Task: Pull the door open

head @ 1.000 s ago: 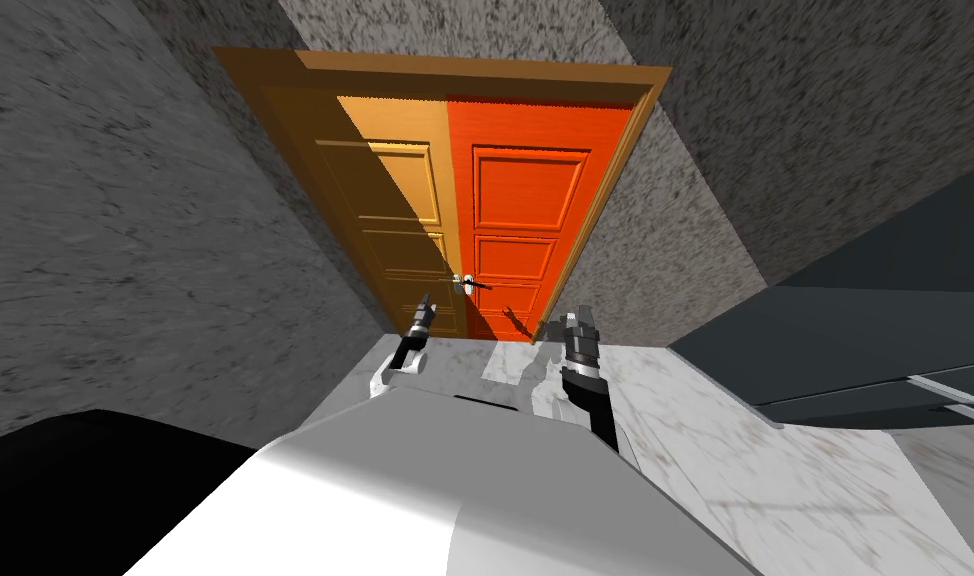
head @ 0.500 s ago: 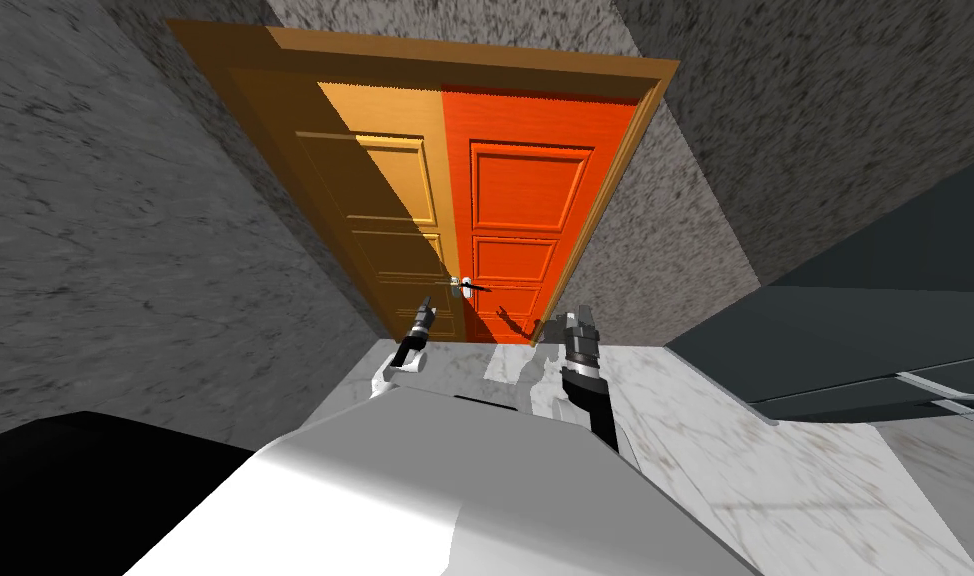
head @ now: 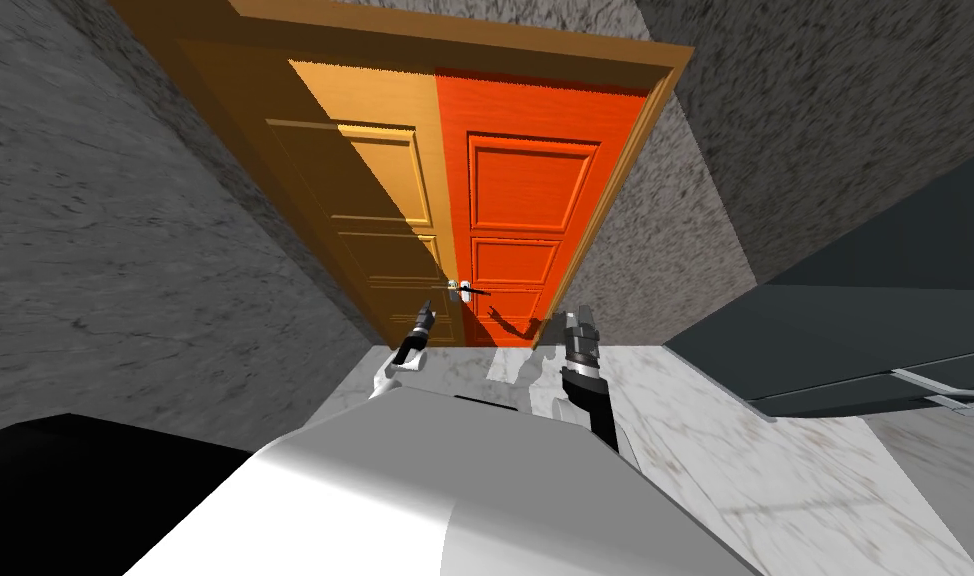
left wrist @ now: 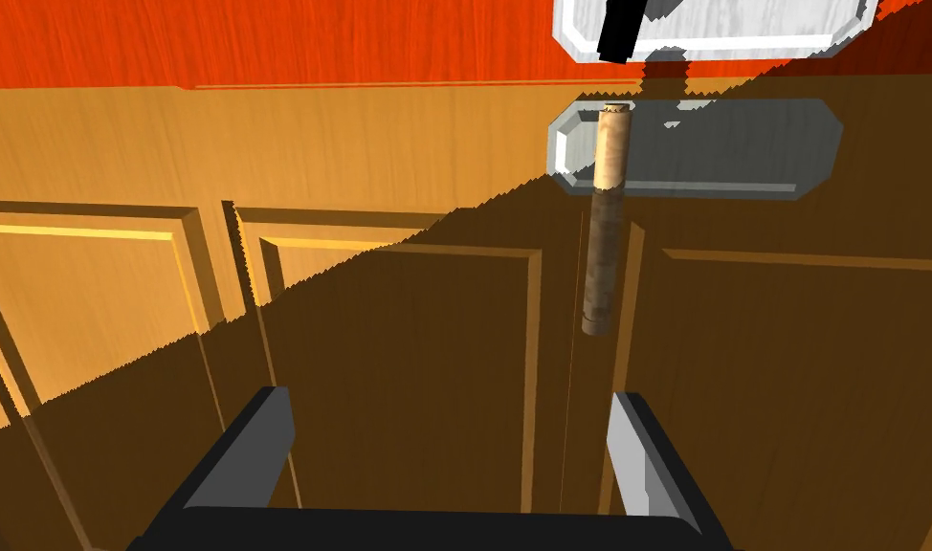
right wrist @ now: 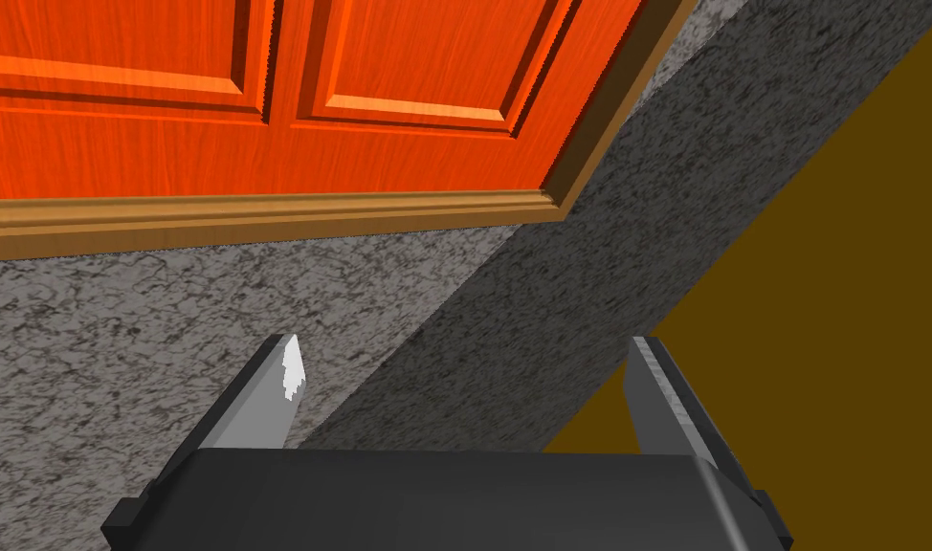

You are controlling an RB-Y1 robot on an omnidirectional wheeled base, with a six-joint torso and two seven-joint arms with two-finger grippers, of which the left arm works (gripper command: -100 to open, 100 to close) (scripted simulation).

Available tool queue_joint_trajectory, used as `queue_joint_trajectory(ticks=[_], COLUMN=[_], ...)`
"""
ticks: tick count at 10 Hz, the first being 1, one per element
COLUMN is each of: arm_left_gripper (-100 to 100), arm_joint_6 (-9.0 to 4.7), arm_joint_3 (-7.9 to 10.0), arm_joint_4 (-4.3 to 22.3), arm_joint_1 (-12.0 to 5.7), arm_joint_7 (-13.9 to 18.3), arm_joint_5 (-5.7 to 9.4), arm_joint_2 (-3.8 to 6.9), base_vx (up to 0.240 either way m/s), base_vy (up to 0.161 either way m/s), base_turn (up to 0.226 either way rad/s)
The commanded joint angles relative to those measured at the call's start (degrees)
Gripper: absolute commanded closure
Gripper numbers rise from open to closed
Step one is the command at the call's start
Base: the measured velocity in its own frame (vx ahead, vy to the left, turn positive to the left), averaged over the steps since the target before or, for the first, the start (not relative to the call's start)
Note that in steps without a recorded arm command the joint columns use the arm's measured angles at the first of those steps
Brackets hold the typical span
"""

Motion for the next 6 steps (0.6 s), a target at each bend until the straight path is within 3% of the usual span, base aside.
queue_joint_trajectory(ticks=[1,6], arm_left_gripper=[-100,-100], arm_joint_6=[0.81,2.10], arm_joint_3=[0.29,0.92], arm_joint_4=[1.79,6.33], arm_joint_1=[-0.78,-2.57], arm_joint_7=[0.18,0.58], arm_joint_5=[0.33,1.09], arm_joint_2=[0.24,0.86], base_vx=[0.138,0.105], base_vy=[0.061,0.039], base_turn=[-0.058,-0.041])
